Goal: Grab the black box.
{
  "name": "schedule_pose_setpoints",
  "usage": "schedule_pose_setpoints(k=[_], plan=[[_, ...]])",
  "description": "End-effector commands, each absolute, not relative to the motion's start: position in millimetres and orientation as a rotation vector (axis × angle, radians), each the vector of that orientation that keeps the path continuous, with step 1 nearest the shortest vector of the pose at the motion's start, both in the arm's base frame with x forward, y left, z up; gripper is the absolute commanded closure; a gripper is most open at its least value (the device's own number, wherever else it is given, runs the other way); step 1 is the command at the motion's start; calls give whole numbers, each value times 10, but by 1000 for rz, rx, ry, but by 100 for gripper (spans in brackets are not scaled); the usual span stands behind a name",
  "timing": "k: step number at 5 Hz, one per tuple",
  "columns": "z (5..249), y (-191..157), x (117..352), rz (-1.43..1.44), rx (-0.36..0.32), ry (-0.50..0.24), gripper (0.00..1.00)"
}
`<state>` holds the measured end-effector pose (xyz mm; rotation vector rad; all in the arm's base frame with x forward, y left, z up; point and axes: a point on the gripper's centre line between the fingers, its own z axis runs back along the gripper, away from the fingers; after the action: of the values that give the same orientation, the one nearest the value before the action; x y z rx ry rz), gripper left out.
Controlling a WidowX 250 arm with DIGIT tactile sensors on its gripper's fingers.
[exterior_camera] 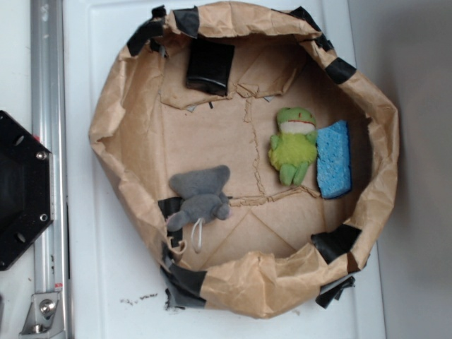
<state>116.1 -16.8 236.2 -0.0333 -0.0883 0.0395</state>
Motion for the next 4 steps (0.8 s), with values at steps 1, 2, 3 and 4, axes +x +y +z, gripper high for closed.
schedule_pose_setpoints(k=[1,2,3,4], plan=[[2362,-168,1161,39,-33,-88,0],[2374,-22,1661,175,-42,-140,0],[2346,110,2148,250,-49,-156,0],[2273,279,2367,442,-31,-204,0]])
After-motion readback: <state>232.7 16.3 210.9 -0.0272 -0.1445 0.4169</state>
